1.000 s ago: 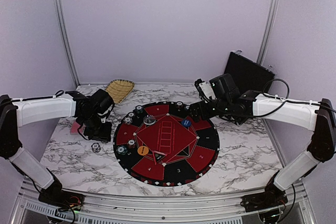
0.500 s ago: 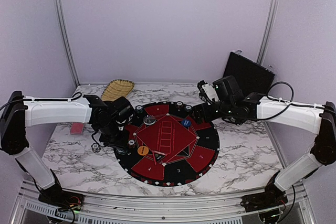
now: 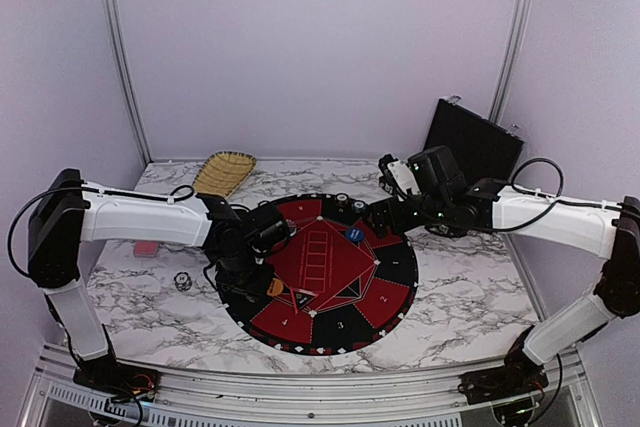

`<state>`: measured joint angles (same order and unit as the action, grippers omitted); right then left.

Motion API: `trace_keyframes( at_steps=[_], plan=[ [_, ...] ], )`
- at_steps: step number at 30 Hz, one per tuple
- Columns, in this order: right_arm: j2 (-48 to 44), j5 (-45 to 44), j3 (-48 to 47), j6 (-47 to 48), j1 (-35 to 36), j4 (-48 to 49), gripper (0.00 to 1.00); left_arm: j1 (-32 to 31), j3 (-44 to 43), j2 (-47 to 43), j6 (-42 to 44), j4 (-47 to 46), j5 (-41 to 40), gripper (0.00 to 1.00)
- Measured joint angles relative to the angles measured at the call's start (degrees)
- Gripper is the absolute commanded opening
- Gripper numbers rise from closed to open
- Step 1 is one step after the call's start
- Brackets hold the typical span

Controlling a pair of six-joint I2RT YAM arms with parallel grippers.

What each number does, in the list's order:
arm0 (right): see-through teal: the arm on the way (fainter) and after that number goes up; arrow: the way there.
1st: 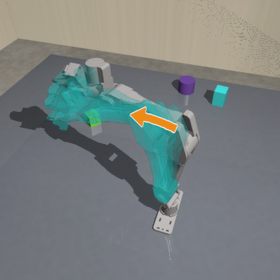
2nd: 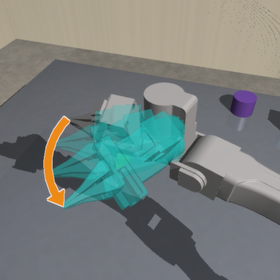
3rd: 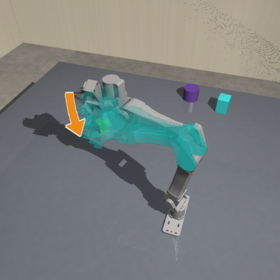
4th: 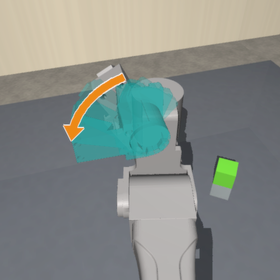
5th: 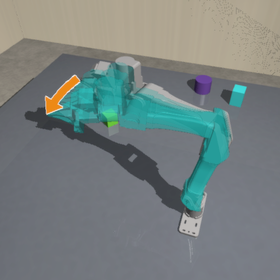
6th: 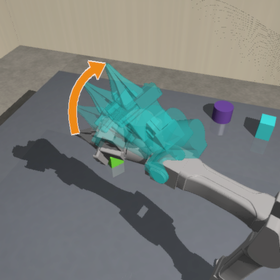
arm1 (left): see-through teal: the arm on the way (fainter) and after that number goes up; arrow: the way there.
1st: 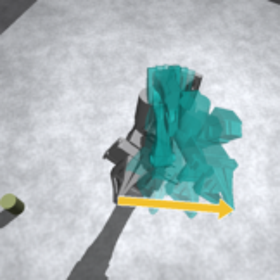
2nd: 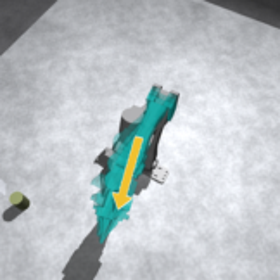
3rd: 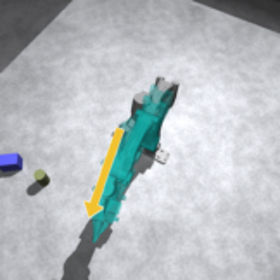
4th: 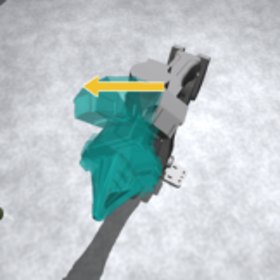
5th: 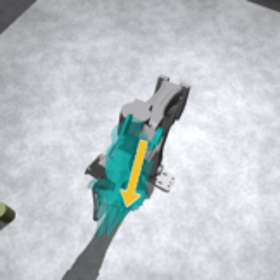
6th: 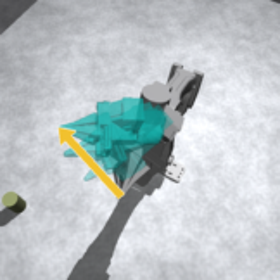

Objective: Distribute texas hold em gaming equipment
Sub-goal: Place the poker chips pile at the big blind area.

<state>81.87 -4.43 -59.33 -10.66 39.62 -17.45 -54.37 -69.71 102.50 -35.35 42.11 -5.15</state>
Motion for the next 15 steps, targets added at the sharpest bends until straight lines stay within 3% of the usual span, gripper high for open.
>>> trace_keyframes(
  at_steps=[15],
  plan=[
    [0.0,-0.2,0.1,-0.1,0.0,-0.1,0.96,-0.2,1.6,3.4,0.0,-3.1,0.0,0.38]
  ],
)
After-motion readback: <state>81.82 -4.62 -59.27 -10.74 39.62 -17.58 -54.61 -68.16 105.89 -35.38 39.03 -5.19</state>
